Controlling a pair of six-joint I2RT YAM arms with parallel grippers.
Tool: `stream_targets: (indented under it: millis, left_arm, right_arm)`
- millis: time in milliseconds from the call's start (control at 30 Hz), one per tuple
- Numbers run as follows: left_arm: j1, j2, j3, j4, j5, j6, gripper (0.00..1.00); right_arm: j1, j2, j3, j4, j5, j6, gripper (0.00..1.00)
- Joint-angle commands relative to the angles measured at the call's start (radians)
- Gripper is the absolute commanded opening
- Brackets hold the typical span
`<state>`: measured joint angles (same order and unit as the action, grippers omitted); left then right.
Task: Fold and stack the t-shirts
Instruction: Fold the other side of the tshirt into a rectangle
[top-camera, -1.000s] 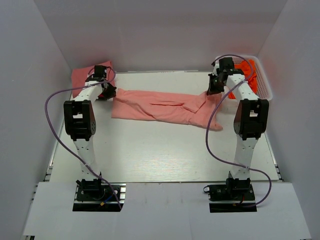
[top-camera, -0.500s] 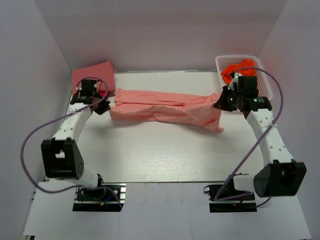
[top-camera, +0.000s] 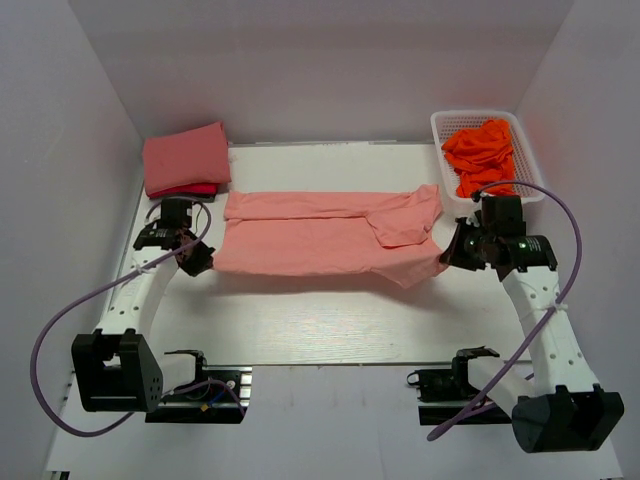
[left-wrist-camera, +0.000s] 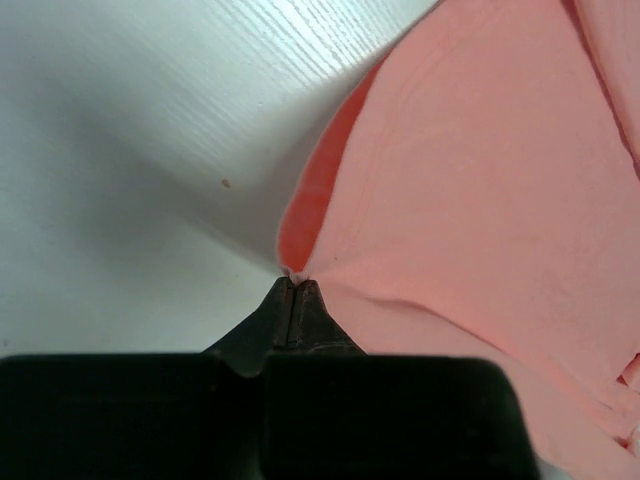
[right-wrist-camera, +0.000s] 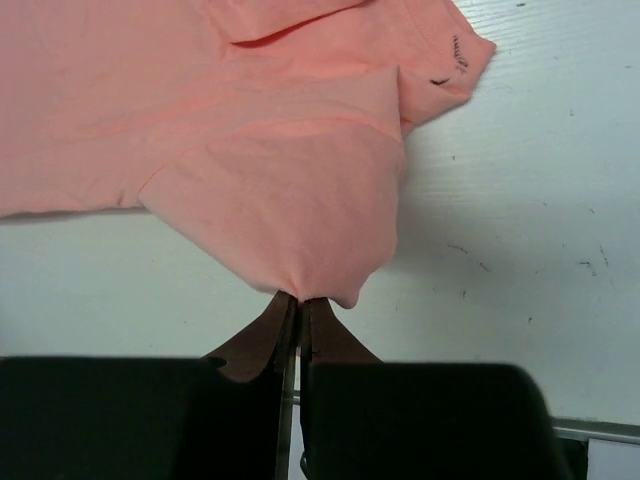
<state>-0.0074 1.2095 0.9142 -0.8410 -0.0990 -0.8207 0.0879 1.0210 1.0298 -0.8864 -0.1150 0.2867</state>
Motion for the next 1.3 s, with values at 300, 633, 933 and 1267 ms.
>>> stream_targets:
  millis: [300,633,933,1267]
  left_arm:
    - [0.007,0.06,0.029,0.06,-0.025,-0.04,0.0]
    - [0.007,0.292,0.186,0.146,-0.045,-0.069,0.0]
    - [0.007,0.608,0.42,0.126,-0.05,-0.087,0.0]
    - [0.007,0.799,0.649,0.076,-0.084,-0.104,0.58]
  right_arm:
    - [-0.007,0.096,0.12,0.058,-0.004,0.028,0.0]
    - [-0.007,0.442,0.375,0.092,-0.009,-0.014,0.0]
    - [-0.01,0.763,0.67,0.06,0.064,-0.067,0.0]
    - [-0.011,1.117,0.987,0.038,0.015,-0.196,0.11]
